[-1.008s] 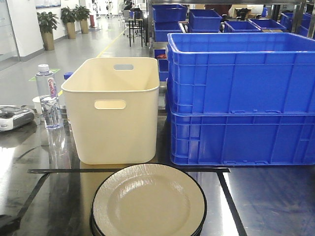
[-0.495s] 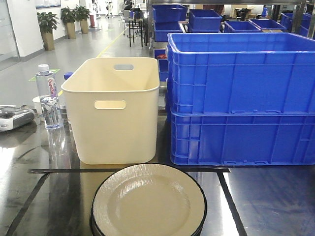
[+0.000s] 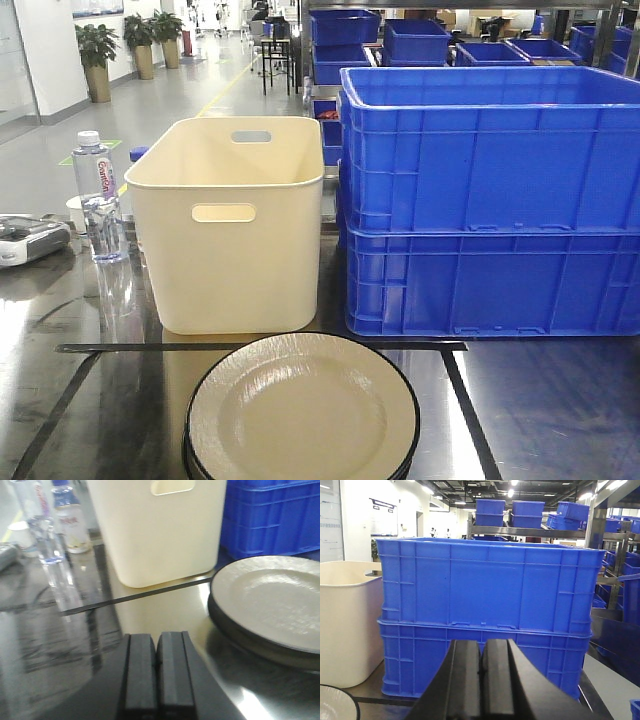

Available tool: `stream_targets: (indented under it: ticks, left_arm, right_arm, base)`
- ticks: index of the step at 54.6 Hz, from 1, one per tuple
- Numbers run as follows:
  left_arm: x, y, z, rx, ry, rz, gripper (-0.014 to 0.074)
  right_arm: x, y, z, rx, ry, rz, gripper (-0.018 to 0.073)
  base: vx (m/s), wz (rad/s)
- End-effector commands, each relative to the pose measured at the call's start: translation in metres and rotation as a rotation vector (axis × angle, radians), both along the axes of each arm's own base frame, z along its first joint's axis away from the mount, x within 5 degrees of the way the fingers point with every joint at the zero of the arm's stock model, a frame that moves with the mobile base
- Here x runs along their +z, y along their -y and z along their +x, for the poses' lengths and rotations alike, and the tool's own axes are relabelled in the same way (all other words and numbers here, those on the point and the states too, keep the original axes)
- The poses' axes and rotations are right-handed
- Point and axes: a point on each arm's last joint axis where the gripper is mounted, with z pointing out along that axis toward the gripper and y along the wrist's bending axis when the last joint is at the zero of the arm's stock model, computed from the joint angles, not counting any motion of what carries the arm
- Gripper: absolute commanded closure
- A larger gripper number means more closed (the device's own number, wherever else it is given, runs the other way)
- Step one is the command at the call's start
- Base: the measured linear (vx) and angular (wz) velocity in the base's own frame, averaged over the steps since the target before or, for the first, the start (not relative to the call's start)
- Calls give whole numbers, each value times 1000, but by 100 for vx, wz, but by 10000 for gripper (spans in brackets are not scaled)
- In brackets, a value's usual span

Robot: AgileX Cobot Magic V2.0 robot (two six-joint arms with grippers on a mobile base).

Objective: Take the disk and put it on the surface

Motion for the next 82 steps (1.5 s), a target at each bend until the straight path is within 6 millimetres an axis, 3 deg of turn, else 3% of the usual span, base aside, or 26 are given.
stream_targets:
  ticks: [1, 14, 24, 82]
  left_arm:
    - [-1, -8, -13, 78, 128, -22, 597]
    - [-85, -15, -49, 127, 209, 2, 597]
    - [-124, -16, -45, 139, 303, -36, 597]
    - [-121, -16, -46, 135, 314, -11, 597]
  right_arm:
    - [10, -2, -2, 31, 26, 24, 571]
    - [10, -2, -2, 31, 26, 24, 571]
    - [10, -2, -2, 31, 24, 23, 571]
    - [9, -4, 0, 46, 17, 50, 571]
  base:
    - [0, 0]
    - [0, 0]
    - [0, 0]
    - [0, 0]
